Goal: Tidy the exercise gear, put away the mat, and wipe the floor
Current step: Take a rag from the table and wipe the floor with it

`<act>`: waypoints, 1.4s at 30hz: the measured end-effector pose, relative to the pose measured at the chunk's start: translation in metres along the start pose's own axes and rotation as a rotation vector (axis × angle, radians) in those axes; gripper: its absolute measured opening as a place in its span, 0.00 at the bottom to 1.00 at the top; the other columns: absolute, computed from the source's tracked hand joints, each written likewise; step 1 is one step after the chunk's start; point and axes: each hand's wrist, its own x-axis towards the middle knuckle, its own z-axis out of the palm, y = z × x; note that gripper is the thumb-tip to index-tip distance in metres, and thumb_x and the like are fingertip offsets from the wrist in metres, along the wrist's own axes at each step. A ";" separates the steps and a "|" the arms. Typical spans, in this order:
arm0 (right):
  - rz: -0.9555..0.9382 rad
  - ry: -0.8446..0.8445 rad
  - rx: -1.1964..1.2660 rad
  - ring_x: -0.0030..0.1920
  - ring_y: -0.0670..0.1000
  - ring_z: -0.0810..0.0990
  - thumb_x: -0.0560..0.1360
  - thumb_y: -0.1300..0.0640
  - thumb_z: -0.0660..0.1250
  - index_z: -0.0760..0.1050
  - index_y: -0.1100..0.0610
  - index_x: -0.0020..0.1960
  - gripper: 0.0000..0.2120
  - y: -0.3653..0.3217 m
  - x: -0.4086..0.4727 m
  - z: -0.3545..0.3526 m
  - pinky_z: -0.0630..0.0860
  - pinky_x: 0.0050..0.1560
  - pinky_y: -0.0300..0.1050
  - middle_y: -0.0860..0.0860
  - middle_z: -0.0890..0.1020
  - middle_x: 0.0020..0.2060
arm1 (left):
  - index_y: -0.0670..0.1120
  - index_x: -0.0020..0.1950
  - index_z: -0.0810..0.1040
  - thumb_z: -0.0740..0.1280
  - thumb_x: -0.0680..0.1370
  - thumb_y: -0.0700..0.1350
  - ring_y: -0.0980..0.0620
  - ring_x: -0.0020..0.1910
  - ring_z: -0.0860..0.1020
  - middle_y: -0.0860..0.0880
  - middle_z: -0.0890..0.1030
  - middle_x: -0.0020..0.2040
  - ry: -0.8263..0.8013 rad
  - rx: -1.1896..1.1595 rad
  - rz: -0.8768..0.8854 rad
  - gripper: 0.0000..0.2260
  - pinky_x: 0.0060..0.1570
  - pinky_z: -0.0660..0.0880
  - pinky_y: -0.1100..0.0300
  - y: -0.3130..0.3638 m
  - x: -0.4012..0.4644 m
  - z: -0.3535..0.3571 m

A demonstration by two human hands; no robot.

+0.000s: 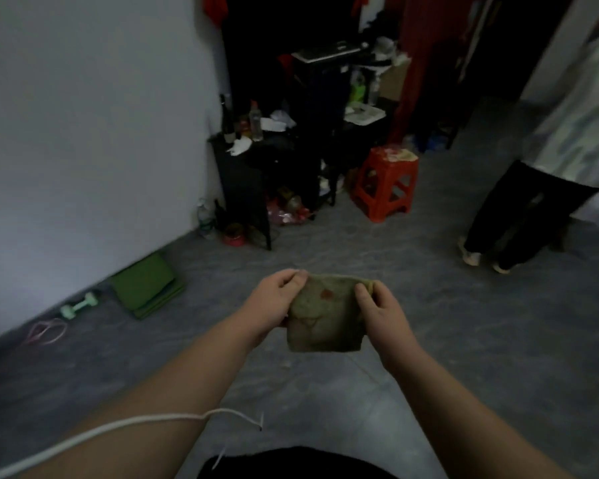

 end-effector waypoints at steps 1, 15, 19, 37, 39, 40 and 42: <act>0.018 -0.056 0.030 0.49 0.53 0.80 0.81 0.49 0.62 0.78 0.51 0.50 0.09 -0.006 0.024 0.007 0.79 0.52 0.57 0.51 0.82 0.46 | 0.51 0.53 0.82 0.62 0.82 0.55 0.51 0.43 0.81 0.49 0.83 0.45 0.041 -0.024 -0.010 0.12 0.41 0.80 0.51 0.002 0.016 -0.011; 0.302 -0.391 0.213 0.57 0.59 0.81 0.82 0.54 0.63 0.75 0.54 0.62 0.11 -0.086 0.347 0.134 0.77 0.60 0.64 0.56 0.81 0.57 | 0.47 0.65 0.76 0.69 0.78 0.37 0.41 0.58 0.81 0.41 0.82 0.59 0.011 -0.296 -0.090 0.16 0.59 0.77 0.37 0.033 0.303 -0.171; 0.322 -0.490 0.215 0.55 0.59 0.83 0.79 0.67 0.63 0.73 0.61 0.63 0.13 -0.114 0.419 0.160 0.79 0.58 0.58 0.59 0.82 0.56 | 0.45 0.67 0.74 0.66 0.80 0.35 0.42 0.59 0.81 0.43 0.83 0.59 0.039 -0.310 -0.114 0.17 0.59 0.77 0.39 0.056 0.374 -0.208; 0.117 -0.593 0.052 0.58 0.56 0.81 0.81 0.62 0.62 0.77 0.52 0.59 0.10 -0.156 0.815 0.244 0.75 0.63 0.62 0.54 0.83 0.55 | 0.52 0.76 0.63 0.64 0.81 0.47 0.52 0.64 0.76 0.48 0.74 0.70 0.247 0.485 -0.106 0.24 0.66 0.71 0.56 0.095 0.708 -0.272; 0.137 -0.586 0.012 0.58 0.59 0.81 0.81 0.62 0.63 0.76 0.55 0.58 0.08 -0.155 0.864 0.254 0.76 0.62 0.63 0.56 0.83 0.55 | 0.51 0.78 0.60 0.64 0.81 0.47 0.48 0.67 0.74 0.46 0.71 0.73 0.251 0.642 -0.114 0.27 0.66 0.69 0.57 0.097 0.744 -0.278; 0.149 -0.574 -0.001 0.58 0.60 0.81 0.81 0.63 0.63 0.75 0.56 0.57 0.07 -0.153 0.883 0.260 0.76 0.62 0.63 0.56 0.83 0.54 | 0.51 0.79 0.58 0.63 0.81 0.46 0.46 0.70 0.71 0.44 0.68 0.75 0.245 0.722 -0.110 0.28 0.68 0.66 0.56 0.098 0.758 -0.281; 0.182 -0.570 -0.032 0.58 0.60 0.81 0.81 0.63 0.63 0.75 0.56 0.56 0.06 -0.150 0.923 0.274 0.76 0.62 0.63 0.56 0.83 0.54 | 0.51 0.81 0.53 0.62 0.80 0.45 0.44 0.77 0.60 0.44 0.60 0.79 0.223 0.862 -0.085 0.31 0.74 0.61 0.52 0.098 0.790 -0.287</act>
